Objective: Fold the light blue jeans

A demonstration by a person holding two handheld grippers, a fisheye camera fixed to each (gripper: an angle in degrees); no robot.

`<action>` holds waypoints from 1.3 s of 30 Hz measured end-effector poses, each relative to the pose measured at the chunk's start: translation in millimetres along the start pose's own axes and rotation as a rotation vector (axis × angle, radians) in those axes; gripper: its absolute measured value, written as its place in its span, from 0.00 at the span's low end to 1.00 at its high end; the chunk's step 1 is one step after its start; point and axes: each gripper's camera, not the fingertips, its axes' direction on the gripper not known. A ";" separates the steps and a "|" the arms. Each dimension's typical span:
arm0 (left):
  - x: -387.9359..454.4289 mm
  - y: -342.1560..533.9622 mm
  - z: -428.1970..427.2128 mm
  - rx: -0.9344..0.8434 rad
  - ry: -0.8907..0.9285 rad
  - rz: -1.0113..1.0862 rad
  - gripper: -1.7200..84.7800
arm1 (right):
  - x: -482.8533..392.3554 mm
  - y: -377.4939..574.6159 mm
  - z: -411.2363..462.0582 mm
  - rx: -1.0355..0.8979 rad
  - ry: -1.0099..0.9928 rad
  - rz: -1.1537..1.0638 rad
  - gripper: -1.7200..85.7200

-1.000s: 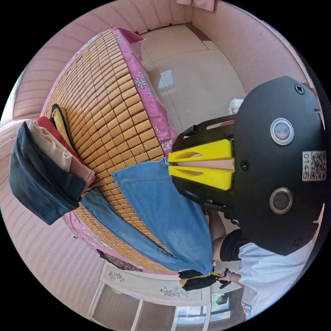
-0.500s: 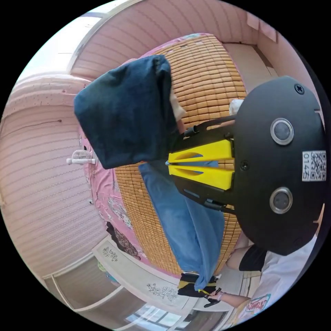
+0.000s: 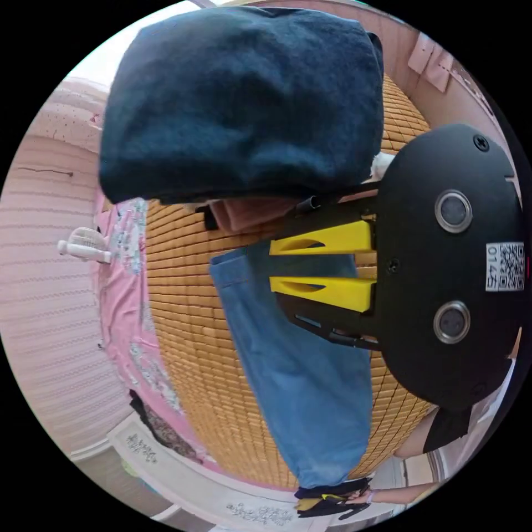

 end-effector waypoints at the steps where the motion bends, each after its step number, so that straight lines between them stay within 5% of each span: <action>1: 7.1 3.7 7.6 -0.037 -0.013 0.030 0.07 | -6.0 11.1 26.2 -0.083 0.047 -0.012 0.09; 5: 53.8 25.2 64.4 -0.292 -0.195 0.226 0.04 | -25.0 44.5 55.1 -0.073 0.197 -0.077 0.05; 11: 97.5 30.4 71.3 -0.389 -0.366 0.468 0.01 | -54.3 94.2 60.8 -0.170 0.341 -0.326 0.02; 19: 96.0 82.3 34.7 -0.403 -0.374 0.500 0.01 | -12.0 230.9 15.0 -0.231 0.259 -0.187 0.01; 26: 122.4 137.6 -50.4 -0.127 -0.152 0.553 0.01 | 30.3 303.6 -58.7 0.005 0.092 0.007 0.01; 39: 172.3 211.6 -95.7 -0.100 0.224 0.615 0.01 | 58.7 381.0 -77.4 0.120 -0.048 0.088 0.07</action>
